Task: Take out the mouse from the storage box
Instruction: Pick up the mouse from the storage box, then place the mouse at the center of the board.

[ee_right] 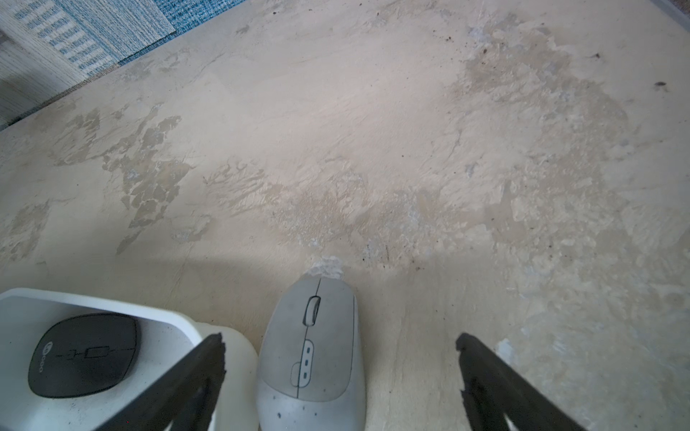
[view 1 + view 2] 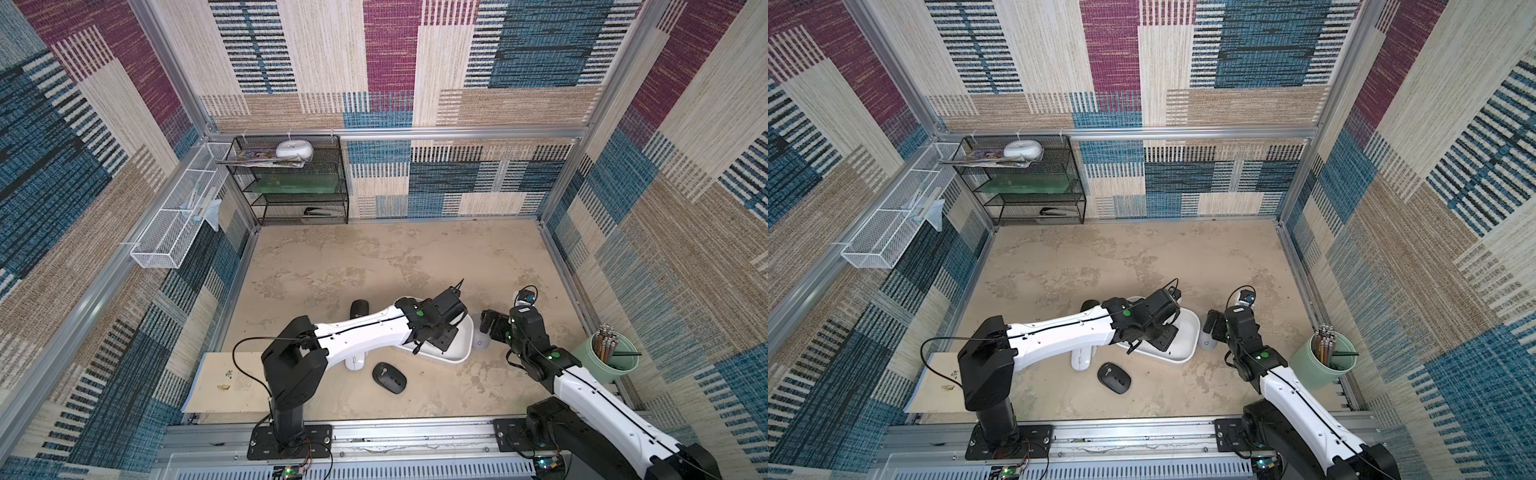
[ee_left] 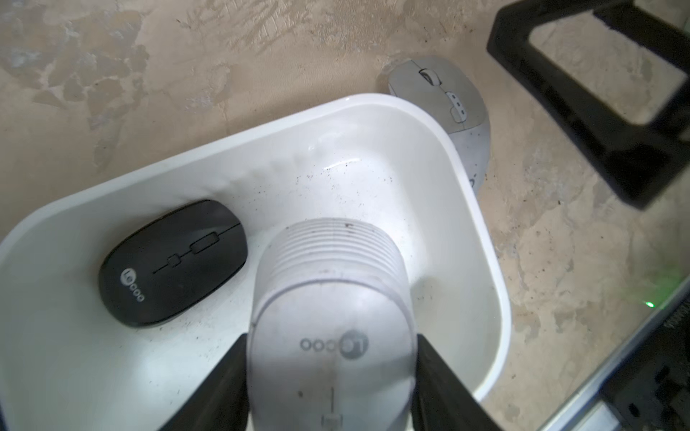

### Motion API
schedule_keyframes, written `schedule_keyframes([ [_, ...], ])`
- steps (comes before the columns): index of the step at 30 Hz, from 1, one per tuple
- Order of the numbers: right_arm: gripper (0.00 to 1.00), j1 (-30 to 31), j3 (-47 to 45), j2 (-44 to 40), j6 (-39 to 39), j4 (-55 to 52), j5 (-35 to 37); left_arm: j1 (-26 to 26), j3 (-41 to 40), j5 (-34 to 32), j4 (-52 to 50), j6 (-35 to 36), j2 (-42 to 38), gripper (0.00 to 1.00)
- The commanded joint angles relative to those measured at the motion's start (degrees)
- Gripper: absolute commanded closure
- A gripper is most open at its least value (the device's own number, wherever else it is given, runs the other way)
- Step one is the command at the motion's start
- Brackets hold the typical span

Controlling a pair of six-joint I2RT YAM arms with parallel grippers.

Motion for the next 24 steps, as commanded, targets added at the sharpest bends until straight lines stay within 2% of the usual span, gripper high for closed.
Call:
schedule_keyframes([
  [1,0.00,0.05,0.07,-0.02,0.01,0.77,0.01,-1.66,-3.83,-0.48,0.24,2.94,-4.59,0.45],
  [5,0.00,0.05,0.07,-0.14,0.11,0.67,-0.02,-4.89,-8.37,0.18,0.23,5.17,-9.29,0.45],
  [10,0.00,0.05,0.42,0.31,0.25,0.17,-0.15,-8.25,-12.27,2.35,0.61,7.14,-11.08,0.47],
  [17,0.00,0.03,0.43,-0.03,0.61,-0.16,-0.55,-11.09,-14.00,4.03,1.49,10.35,-8.56,0.48],
  [24,0.00,0.05,1.17,-0.15,1.37,-2.06,-1.54,-11.69,-14.40,6.79,3.54,13.28,-4.35,0.47],
])
